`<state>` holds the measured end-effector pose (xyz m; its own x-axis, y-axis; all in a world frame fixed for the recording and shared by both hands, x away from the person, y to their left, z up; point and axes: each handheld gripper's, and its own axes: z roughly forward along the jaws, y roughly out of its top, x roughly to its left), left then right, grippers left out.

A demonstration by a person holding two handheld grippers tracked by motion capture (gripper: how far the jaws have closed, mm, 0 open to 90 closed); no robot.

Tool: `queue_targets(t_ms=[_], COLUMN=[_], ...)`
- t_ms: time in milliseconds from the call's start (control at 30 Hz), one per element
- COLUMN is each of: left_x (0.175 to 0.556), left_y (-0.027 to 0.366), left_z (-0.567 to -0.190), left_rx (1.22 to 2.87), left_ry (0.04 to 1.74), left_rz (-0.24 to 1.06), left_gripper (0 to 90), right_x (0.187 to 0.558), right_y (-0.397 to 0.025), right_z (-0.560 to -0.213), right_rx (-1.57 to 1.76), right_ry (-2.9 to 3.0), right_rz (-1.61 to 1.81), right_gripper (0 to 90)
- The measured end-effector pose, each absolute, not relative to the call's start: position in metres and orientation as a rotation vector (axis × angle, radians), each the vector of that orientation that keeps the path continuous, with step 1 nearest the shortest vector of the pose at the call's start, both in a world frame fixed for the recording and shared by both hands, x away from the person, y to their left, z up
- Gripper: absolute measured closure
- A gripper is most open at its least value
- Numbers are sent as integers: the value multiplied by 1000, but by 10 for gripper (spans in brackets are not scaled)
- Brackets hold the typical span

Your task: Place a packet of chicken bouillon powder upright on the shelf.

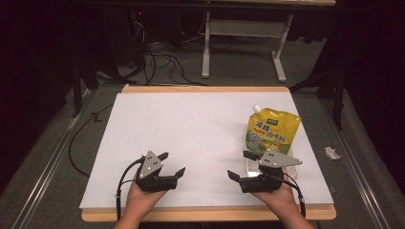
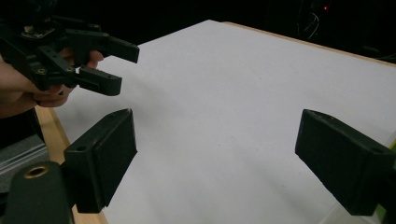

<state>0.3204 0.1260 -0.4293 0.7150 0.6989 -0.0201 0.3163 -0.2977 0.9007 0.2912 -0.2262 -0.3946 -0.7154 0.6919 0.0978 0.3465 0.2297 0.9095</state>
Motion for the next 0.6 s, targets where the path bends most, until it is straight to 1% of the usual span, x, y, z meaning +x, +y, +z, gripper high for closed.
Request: queue_targets(t_ms=[133, 600], left_x=[321, 322], left_y=[127, 130], left_z=[-429, -429], left_rx=[1883, 1886], left_ry=[800, 797], left_rz=[469, 463], left_gripper=[211, 206], right_x=[294, 295], right_y=[-231, -227], right_z=[-396, -401], right_rx=[994, 997], right_ry=[2171, 2184], right_rz=[1506, 1487], right_gripper=[127, 134])
